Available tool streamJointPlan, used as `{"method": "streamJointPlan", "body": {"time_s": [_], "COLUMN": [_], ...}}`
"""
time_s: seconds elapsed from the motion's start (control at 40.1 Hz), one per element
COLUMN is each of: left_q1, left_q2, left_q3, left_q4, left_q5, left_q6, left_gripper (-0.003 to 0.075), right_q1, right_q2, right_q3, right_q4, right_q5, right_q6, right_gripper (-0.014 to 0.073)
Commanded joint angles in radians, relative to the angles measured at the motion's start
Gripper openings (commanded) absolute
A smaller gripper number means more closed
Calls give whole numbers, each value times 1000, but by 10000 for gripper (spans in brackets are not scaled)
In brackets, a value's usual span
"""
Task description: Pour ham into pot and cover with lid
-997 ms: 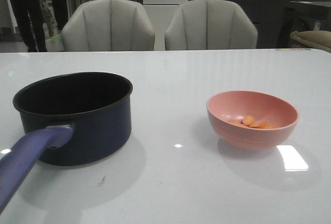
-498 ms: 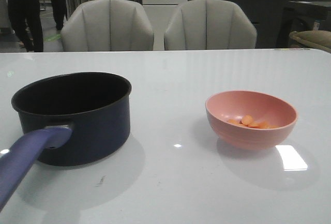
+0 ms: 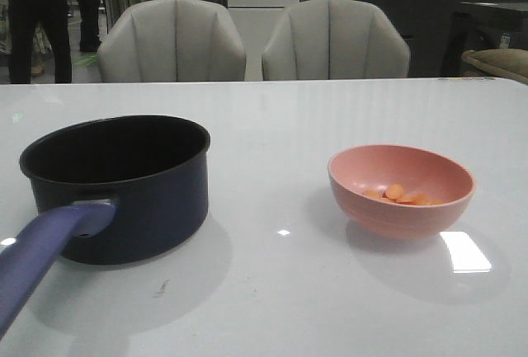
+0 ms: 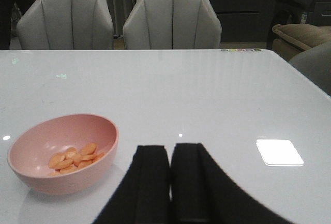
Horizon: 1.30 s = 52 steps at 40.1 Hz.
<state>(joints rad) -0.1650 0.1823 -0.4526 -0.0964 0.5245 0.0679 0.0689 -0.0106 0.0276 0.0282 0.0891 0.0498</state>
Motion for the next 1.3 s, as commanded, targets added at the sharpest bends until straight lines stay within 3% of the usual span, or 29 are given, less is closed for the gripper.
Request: {"method": "streamJointPlan", "body": {"time_s": [0.0, 0.324, 0.523, 0.747, 1.046, 1.271], "left_q1": [-23, -117, -121, -121, -121, -121], "left_q2": [-53, -110, -110, -110, -110, -110], "left_q3": [43, 80, 80, 80, 80, 80], "left_q4": [-29, -34, -34, -34, -34, -34], "left_q5": [-113, -159, -156, -156, -156, -156], "left_q6": [-8, -8, -8, -8, -8, -8], "left_gripper": [571, 563, 563, 563, 563, 563], "right_q1": [-7, -7, -7, -3, -1, -1], "right_q2": [-19, -19, -19, -19, 156, 240], "right_q3": [-6, -6, -6, -25, -296, -311], "right_q4": [-13, -13, -15, -6, -15, -15], "right_q5": [-76, -76, -82, -229, 49, 118], "right_q6": [-2, -2, -14, -8, -38, -38], "right_gripper": [165, 165, 165, 165, 165, 165]}}
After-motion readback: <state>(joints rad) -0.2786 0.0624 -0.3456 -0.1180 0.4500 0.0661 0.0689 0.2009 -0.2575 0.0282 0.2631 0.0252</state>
